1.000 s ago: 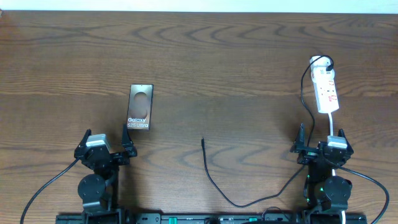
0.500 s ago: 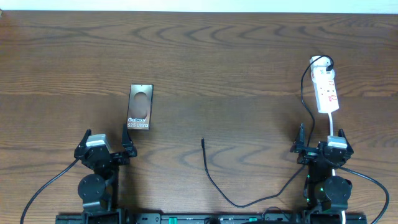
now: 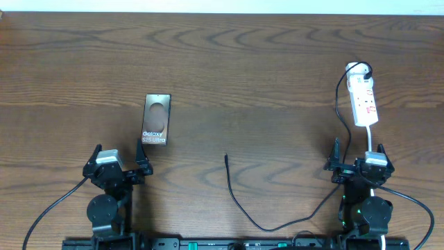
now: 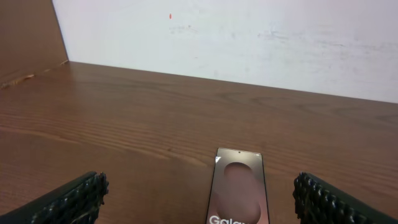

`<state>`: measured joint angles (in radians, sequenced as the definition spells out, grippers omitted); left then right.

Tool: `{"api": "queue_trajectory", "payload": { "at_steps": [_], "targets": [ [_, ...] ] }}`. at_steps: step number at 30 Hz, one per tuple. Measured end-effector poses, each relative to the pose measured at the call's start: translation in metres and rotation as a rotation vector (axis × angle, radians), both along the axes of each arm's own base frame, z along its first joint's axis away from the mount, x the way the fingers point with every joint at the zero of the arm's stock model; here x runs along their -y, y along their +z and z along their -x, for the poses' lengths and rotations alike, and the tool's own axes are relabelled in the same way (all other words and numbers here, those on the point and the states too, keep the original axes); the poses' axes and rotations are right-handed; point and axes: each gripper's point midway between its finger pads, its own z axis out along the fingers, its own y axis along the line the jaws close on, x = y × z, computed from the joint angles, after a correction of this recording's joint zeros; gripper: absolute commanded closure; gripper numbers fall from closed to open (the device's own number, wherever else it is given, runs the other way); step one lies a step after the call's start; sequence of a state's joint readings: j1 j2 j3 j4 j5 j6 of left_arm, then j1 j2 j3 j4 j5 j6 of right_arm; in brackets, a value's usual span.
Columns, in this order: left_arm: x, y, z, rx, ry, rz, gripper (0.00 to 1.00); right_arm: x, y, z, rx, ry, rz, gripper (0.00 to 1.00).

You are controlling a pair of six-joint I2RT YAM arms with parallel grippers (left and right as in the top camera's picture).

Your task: Plug charger to phone and switch on socket

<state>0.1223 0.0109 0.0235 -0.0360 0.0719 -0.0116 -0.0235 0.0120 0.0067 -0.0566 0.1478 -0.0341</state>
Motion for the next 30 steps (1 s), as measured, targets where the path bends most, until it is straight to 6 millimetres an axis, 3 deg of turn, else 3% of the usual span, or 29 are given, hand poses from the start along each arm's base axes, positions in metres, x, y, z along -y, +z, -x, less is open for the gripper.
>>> {"api": "queue_trajectory", "payload": {
  "at_steps": [17, 23, 26, 30],
  "targets": [
    [0.000, 0.001, 0.000, 0.002, 0.000, 0.000, 0.02, 0.000, 0.000, 0.000, 0.000, 0.000, 0.000, 0.01],
    [0.000, -0.003, 0.003, -0.074, -0.001, 0.008, 0.02, 0.000, 0.000, 0.000, 0.000, -0.002, 0.000, 0.01],
    [0.000, 0.005, 0.002, -0.115, -0.003, 0.005, 0.02, 0.000, 0.000, 0.000, 0.000, -0.003, 0.000, 0.01],
    [0.000, 0.032, -0.008, -0.153, -0.008, 0.008, 0.02, 0.000, 0.000, 0.000, 0.000, -0.003, 0.000, 0.01]
  ]
}}
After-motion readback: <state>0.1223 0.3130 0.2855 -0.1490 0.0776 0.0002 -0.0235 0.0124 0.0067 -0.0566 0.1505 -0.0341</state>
